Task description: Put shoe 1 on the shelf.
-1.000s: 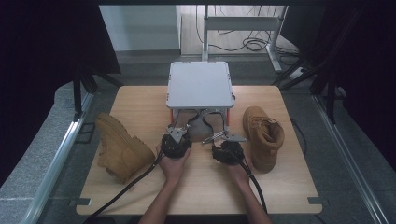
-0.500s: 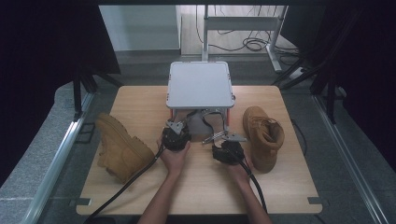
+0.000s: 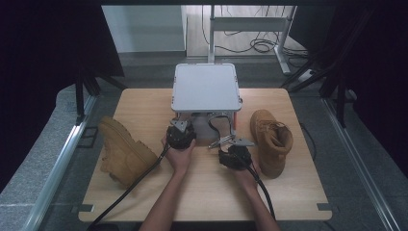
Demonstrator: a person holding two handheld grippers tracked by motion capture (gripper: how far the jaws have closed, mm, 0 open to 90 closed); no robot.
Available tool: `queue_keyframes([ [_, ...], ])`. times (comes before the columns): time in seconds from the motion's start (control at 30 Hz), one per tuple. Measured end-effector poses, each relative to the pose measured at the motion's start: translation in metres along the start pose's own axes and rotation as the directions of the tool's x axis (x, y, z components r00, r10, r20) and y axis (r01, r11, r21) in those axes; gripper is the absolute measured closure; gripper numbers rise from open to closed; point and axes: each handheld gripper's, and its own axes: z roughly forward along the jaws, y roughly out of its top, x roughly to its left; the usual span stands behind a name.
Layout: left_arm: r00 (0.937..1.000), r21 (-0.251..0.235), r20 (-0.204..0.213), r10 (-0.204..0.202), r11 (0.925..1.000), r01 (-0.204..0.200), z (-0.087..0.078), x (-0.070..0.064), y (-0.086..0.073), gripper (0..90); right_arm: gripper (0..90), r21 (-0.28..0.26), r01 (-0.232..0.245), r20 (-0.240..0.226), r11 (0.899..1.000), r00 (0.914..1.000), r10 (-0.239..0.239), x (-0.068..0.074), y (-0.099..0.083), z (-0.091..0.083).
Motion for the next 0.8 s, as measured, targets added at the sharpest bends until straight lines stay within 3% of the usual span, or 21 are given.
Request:
queue_keyframes([
  [0.3, 0.9992, 0.023, -0.002, 0.041, 0.9989, -0.041, 0.0041, 0.001, -0.0046, 41.5, 37.2, 0.0, -0.001, -0.001, 1.0, 1.0, 0.001, -0.0001, -0.0003, -0.0001],
  [0.8, 0.9987, 0.056, 0.006, 0.051, 0.9971, -0.051, 0.0066, 0.0033, -0.0078, 41.5, 37.3, -0.001, -0.004, 0.003, 1.0, 1.0, 0.004, 0.0006, -0.0005, -0.0001],
])
